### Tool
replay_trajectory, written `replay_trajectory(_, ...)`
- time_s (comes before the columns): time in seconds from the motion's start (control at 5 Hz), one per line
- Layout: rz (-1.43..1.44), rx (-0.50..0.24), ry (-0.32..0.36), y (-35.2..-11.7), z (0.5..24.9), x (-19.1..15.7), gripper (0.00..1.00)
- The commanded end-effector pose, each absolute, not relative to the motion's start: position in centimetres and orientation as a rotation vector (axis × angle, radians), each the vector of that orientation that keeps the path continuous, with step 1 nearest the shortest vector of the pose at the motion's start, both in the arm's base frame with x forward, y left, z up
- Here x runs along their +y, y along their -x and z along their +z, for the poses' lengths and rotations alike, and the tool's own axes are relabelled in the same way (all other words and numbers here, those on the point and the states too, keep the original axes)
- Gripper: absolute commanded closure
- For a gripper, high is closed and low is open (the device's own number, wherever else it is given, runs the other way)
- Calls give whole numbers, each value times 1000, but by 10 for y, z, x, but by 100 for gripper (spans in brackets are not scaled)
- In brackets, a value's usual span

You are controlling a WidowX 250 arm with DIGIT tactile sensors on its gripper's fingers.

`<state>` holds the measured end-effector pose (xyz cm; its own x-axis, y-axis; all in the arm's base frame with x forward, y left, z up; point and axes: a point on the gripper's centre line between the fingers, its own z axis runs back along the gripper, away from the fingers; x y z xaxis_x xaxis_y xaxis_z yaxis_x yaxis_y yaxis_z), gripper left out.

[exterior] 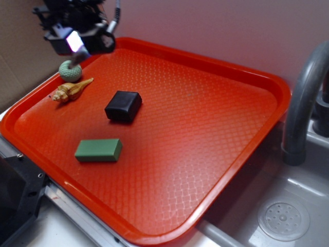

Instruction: Grab the wood chip.

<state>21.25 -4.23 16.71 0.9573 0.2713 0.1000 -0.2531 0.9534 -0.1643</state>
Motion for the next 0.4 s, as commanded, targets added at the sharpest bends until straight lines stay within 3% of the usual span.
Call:
replay_trajectory(0.0, 68, -236, 193, -184, 250, -46, 100)
replay_trajectory(0.2, 98, -225, 169, -191, 246, -43, 100)
